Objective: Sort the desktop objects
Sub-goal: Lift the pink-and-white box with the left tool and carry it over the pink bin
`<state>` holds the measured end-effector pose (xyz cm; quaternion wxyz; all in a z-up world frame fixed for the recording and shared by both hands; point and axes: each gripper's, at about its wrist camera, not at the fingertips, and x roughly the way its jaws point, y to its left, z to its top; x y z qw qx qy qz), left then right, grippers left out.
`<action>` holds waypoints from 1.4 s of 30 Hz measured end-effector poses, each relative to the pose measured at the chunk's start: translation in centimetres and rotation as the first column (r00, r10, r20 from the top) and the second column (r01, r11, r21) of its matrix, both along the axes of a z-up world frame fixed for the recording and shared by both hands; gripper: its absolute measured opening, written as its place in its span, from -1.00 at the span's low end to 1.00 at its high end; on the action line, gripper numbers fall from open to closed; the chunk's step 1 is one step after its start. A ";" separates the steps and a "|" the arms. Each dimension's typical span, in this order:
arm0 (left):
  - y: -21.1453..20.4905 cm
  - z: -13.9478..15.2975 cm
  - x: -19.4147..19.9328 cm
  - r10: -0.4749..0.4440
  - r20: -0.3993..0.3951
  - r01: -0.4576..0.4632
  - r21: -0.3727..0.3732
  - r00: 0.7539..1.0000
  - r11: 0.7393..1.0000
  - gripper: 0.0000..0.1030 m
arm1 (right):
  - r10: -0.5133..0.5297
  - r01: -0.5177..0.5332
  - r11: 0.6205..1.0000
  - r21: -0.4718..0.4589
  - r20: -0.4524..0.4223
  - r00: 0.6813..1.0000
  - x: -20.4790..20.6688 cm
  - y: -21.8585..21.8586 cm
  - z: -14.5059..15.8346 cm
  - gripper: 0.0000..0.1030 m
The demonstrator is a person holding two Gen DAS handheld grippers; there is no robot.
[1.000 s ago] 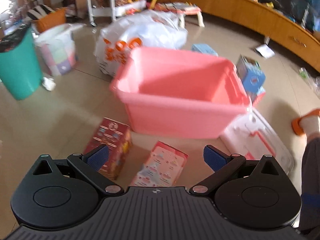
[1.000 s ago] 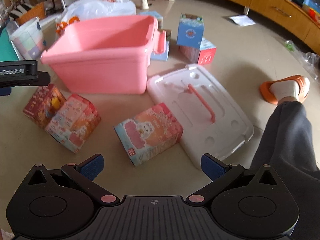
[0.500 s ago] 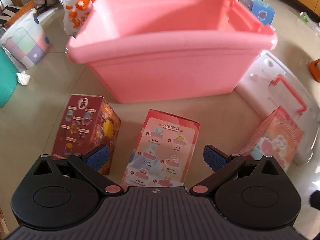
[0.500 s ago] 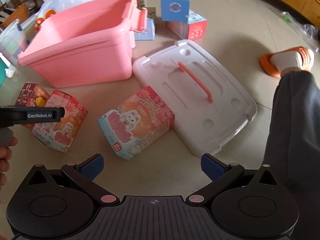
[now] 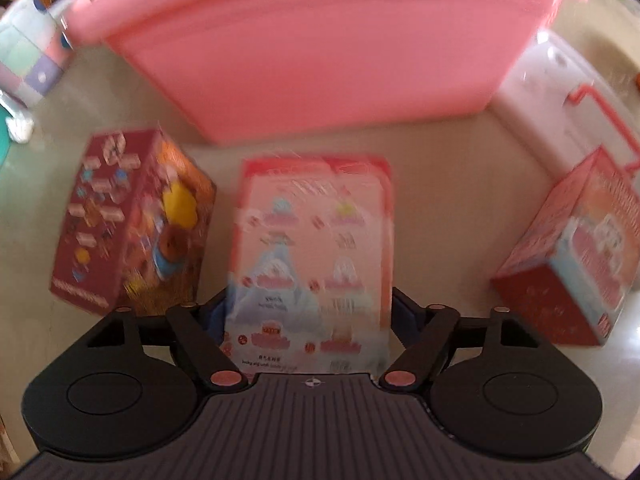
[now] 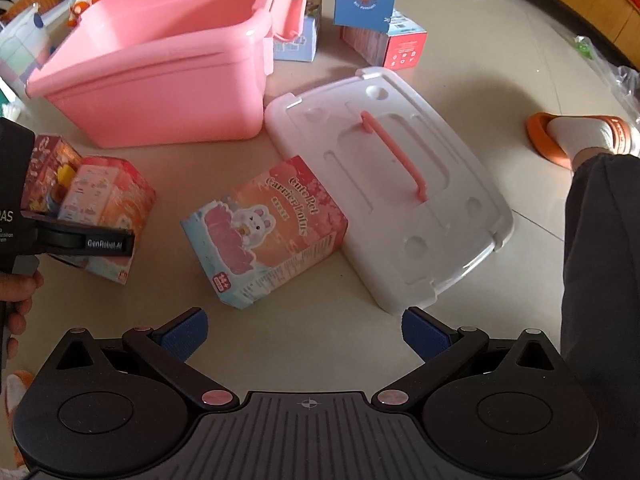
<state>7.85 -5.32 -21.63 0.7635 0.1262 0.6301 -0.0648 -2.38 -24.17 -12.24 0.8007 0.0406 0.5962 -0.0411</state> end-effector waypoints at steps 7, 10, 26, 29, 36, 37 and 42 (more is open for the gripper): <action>-0.1 -0.2 2.1 0.096 -0.046 -0.097 -0.034 0.994 0.995 0.44 | 0.007 -0.008 1.000 -0.021 -0.021 1.000 0.0 0.0 -0.7 1.00; -1.0 0.6 3.6 0.106 0.013 -0.105 -0.031 0.994 0.994 0.44 | 0.000 0.000 1.000 -0.011 -0.030 1.000 -0.2 -0.1 -1.0 1.00; -6.7 5.5 9.0 0.061 0.150 -0.053 -0.057 0.987 0.997 0.38 | -0.017 0.015 0.999 -0.038 -0.036 0.999 -0.6 -0.6 -0.8 1.00; -8.1 7.9 9.8 0.051 0.169 -0.039 -0.073 0.984 0.997 0.38 | -0.015 0.014 0.999 -0.048 -0.035 0.999 -1.0 -0.5 -0.6 1.00; -1.0 12.7 -4.6 0.033 0.226 -0.005 -0.124 0.974 0.992 0.38 | -0.024 0.024 0.999 -0.026 -0.029 0.999 -1.8 -0.1 0.2 1.00; -0.7 13.2 -5.6 0.034 0.229 -0.004 -0.130 0.973 0.991 0.38 | -0.021 0.021 1.000 -0.023 -0.029 0.999 -1.9 0.0 0.3 1.00; 0.3 15.5 -6.8 0.067 0.260 -0.022 -0.173 0.963 0.985 0.38 | 0.021 -0.021 1.000 -0.020 -0.019 1.000 -2.1 1.0 0.9 1.00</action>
